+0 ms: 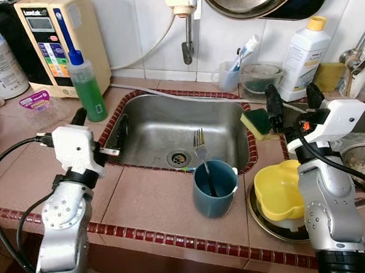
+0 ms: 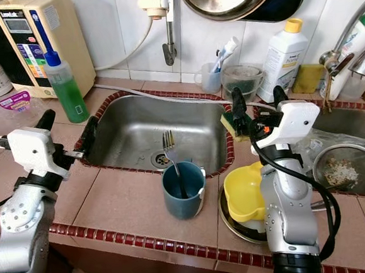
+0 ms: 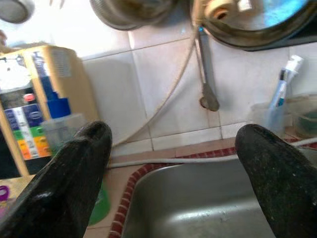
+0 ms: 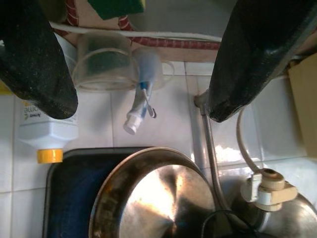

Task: Kitchen organization

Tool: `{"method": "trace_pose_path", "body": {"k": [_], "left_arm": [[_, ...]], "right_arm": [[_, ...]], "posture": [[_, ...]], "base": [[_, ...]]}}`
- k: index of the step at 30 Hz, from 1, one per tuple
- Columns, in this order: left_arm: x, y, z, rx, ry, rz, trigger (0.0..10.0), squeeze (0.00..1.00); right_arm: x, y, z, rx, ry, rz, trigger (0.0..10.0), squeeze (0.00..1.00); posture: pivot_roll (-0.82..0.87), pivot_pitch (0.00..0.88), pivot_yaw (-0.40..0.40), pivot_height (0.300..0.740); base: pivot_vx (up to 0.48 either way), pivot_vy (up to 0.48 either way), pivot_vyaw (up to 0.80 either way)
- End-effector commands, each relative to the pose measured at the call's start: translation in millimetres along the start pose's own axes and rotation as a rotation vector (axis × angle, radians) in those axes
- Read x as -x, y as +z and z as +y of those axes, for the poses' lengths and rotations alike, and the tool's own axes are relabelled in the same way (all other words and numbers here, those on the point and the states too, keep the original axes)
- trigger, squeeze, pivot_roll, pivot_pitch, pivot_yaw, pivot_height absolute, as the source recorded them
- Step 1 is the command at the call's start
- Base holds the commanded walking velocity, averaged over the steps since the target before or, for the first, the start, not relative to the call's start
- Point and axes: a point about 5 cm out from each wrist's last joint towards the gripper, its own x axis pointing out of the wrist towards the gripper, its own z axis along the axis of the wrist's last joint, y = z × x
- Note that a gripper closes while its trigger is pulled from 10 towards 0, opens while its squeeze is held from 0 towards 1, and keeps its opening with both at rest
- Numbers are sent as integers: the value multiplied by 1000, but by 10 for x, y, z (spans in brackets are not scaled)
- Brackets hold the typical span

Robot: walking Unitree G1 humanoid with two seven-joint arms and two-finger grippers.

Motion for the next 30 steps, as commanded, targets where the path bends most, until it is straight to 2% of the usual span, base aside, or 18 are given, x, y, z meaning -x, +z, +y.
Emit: {"method": "trace_pose_path", "body": {"k": [1,7,13,14,17,30], "left_arm": [[20,-20,-30,9,-14,7,10000,0],[-16,-3,-48,40,-21,-16,10000,0],[0,-40,-61,123,-22,3,10000,0],[13,-42,-60,90,-22,4,10000,0],[21,-71,-52,111,-20,21,10000,0],[63,-65,-26,82,-64,26,10000,0]], "right_arm": [[-4,-24,26,4,3,12,10000,0],[-19,-52,84,6,32,21,10000,0],[-31,-57,102,5,50,23,10000,0],[-25,-62,107,4,55,26,10000,0],[-20,-78,108,3,55,32,10000,0],[28,-153,131,1,61,62,10000,0]], "posture": [[-88,46,42,740],[-95,23,36,740],[-92,19,30,740],[-91,19,28,740],[-89,22,26,740],[-81,45,34,740]], "base": [[0,0,0],[0,0,0],[0,0,0],[0,0,0],[0,0,0],[0,0,0]]}}
